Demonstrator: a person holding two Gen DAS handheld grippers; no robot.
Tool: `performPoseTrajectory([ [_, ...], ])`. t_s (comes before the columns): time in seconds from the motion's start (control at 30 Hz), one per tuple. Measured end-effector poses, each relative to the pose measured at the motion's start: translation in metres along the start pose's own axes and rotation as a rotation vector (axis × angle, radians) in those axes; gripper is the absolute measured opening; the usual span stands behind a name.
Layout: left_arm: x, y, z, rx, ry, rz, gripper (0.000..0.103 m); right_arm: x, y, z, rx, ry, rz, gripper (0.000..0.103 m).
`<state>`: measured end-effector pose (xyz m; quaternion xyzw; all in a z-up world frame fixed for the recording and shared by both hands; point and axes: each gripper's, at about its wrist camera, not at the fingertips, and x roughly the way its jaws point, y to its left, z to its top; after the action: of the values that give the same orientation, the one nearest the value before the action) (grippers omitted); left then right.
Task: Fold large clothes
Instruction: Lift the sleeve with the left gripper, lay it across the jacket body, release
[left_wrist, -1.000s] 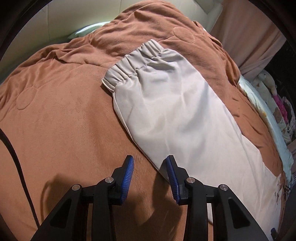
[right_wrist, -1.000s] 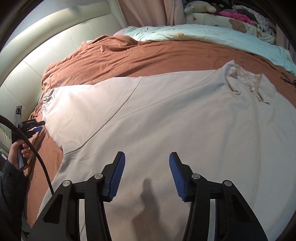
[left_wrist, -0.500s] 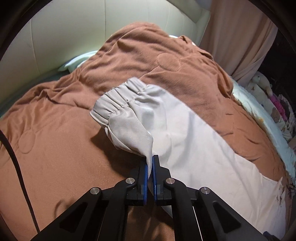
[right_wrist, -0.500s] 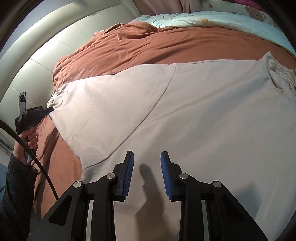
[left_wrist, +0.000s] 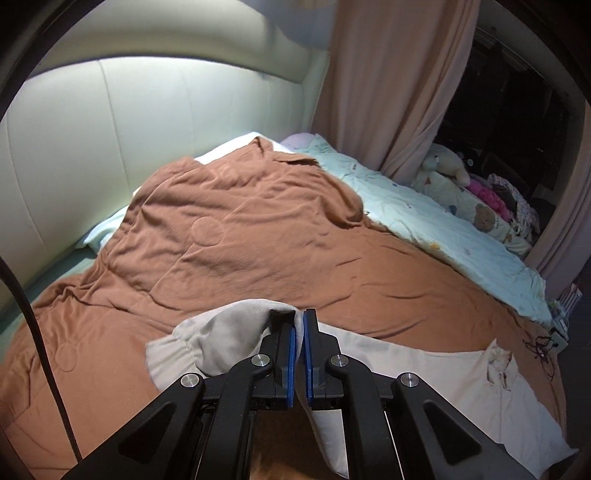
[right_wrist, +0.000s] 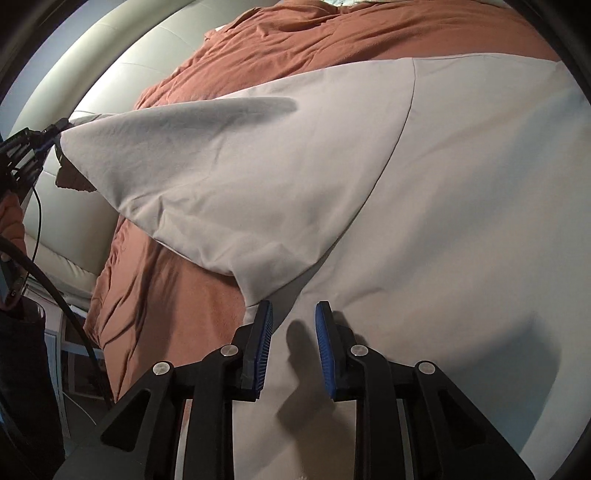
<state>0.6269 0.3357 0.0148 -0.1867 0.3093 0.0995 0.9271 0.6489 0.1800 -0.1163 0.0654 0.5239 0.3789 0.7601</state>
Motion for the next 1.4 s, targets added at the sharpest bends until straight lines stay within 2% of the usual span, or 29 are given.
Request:
performPoseTrajectory([
  [0.1, -0.022, -0.038, 0.007, 0.039, -0.013, -0.057, 0.004, -0.025, -0.011, -0.004, 0.028, -0.017, -0.002, 0.026],
  [0.13, -0.028, -0.047, 0.009, 0.044, -0.016, -0.072, 0.004, -0.033, -0.015, -0.007, 0.034, -0.025, -0.003, 0.039],
  [0.17, -0.036, -0.06, 0.01, 0.053, -0.019, -0.09, 0.004, -0.043, -0.018, -0.011, 0.038, -0.044, -0.01, 0.059],
  [0.23, -0.05, -0.082, 0.01, 0.074, -0.028, -0.12, 0.004, -0.069, -0.025, -0.02, 0.033, -0.105, -0.029, 0.076],
  [0.53, -0.1, -0.172, -0.007, 0.169, -0.026, -0.213, 0.004, -0.144, -0.062, -0.059, 0.105, -0.196, -0.069, 0.076],
  [0.83, -0.123, -0.263, -0.052, 0.27, 0.019, -0.308, 0.004, -0.236, -0.103, -0.102, 0.15, -0.29, -0.121, 0.076],
  [1.03, -0.119, -0.322, -0.094, 0.355, 0.099, -0.389, 0.004, -0.273, -0.118, -0.132, 0.204, -0.339, -0.139, 0.076],
  [1.17, -0.1, -0.357, -0.128, 0.401, 0.221, -0.433, 0.005, -0.292, -0.118, -0.15, 0.243, -0.354, -0.137, 0.076],
  [1.23, -0.082, -0.37, -0.15, 0.424, 0.343, -0.442, 0.015, -0.301, -0.117, -0.16, 0.259, -0.368, -0.14, 0.076],
  [1.27, -0.074, -0.375, -0.163, 0.428, 0.413, -0.466, 0.035, -0.31, -0.12, -0.165, 0.265, -0.374, -0.143, 0.076],
  [1.3, -0.067, -0.378, -0.176, 0.433, 0.47, -0.49, 0.06, -0.314, -0.12, -0.17, 0.272, -0.381, -0.155, 0.076],
  [1.37, -0.06, -0.382, -0.197, 0.462, 0.517, -0.49, 0.079, -0.318, -0.121, -0.175, 0.275, -0.389, -0.167, 0.083],
  [1.4, -0.058, -0.38, -0.205, 0.476, 0.525, -0.483, 0.079, -0.319, -0.119, -0.177, 0.272, -0.392, -0.171, 0.083],
])
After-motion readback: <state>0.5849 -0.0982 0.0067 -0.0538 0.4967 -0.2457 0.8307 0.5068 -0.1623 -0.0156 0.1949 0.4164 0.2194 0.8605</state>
